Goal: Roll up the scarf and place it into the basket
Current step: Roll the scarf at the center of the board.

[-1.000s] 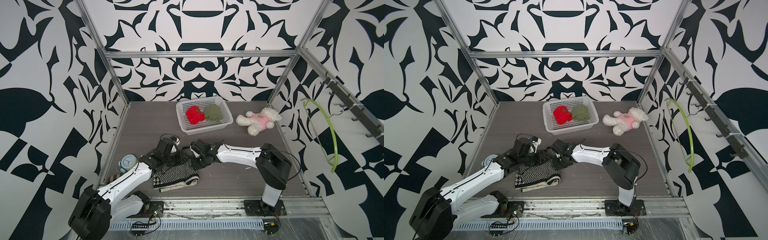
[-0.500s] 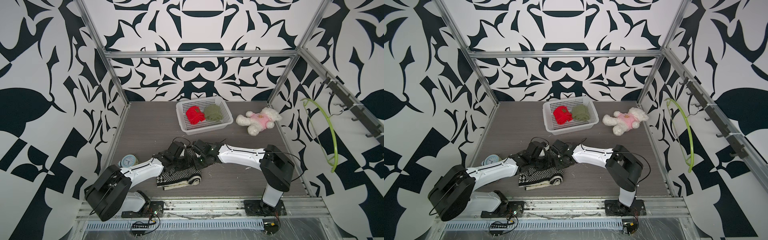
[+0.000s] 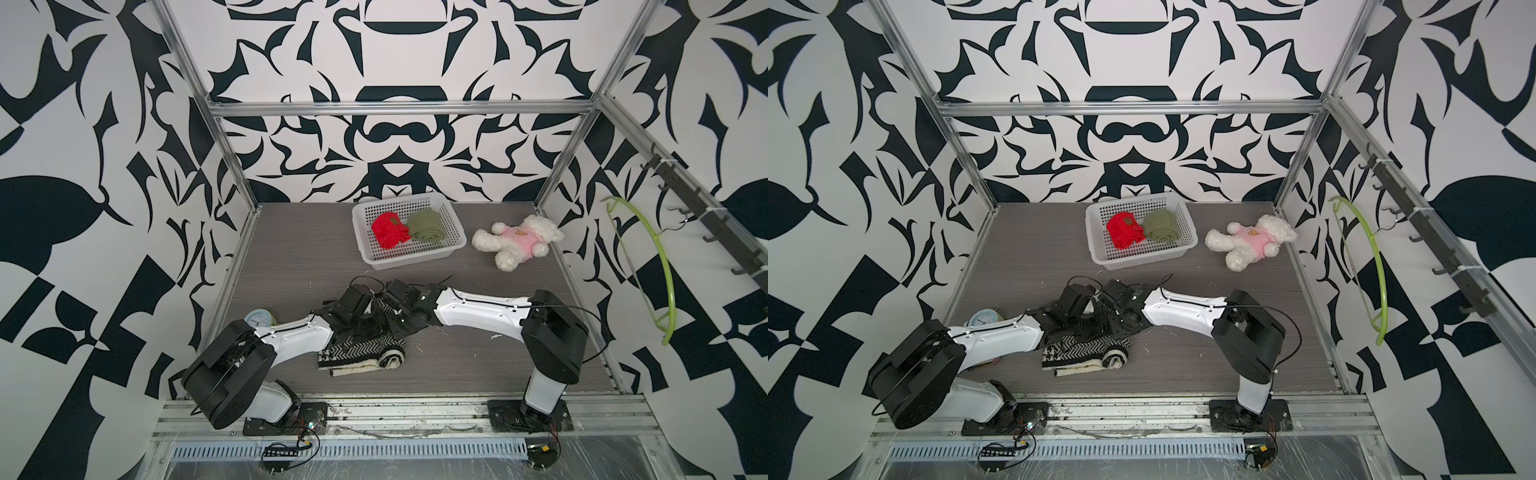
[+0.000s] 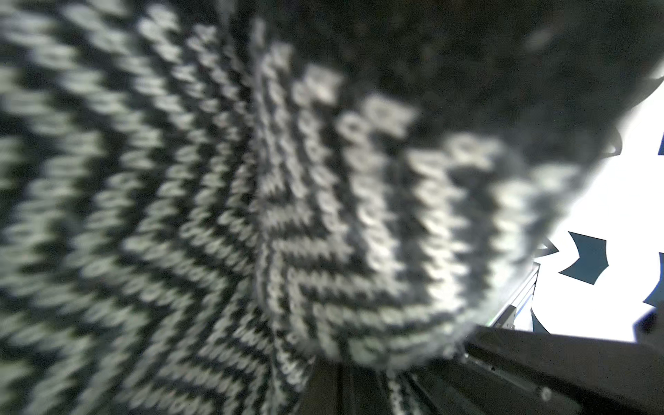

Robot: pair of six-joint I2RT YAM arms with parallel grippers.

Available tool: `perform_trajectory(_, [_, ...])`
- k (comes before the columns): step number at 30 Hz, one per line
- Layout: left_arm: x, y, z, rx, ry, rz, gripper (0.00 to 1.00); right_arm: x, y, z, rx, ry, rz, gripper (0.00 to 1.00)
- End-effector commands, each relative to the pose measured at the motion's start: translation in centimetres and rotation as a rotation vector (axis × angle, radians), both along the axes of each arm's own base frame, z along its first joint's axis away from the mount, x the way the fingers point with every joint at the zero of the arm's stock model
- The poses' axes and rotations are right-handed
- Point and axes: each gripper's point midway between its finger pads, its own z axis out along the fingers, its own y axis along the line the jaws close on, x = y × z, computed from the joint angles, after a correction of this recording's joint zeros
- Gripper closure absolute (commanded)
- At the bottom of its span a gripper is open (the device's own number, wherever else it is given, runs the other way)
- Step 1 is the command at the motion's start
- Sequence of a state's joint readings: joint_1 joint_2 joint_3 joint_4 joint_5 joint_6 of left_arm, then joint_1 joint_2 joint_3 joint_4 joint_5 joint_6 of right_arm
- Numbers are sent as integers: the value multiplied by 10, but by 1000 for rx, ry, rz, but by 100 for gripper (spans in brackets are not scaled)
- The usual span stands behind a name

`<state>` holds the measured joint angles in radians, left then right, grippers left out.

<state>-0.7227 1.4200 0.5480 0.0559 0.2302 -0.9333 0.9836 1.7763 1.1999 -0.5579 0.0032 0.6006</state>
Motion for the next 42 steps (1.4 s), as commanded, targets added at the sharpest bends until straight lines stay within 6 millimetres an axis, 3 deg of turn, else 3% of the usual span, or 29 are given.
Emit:
perform_trajectory(1, [-29,64,-55,243,128,103,100,11,-14,43,-23,-97,-15,81])
perform_trajectory(10, [-39,84,-61,258,128,128,100,27,-31,38,-53,-103,-53,67])
perform_trajectory(13, [-41,87,-63,259,127,128,100,29,-27,26,-47,-63,-36,60])
perform_trajectory(21, [-39,89,-68,248,98,129,100,16,12,2,98,57,50,59])
perform_trajectory(34, [-42,97,-74,233,54,155,100,-4,63,-4,484,170,98,58])
perform_trajectory(42, [-42,97,-75,221,47,154,100,-7,80,-4,694,186,82,57])
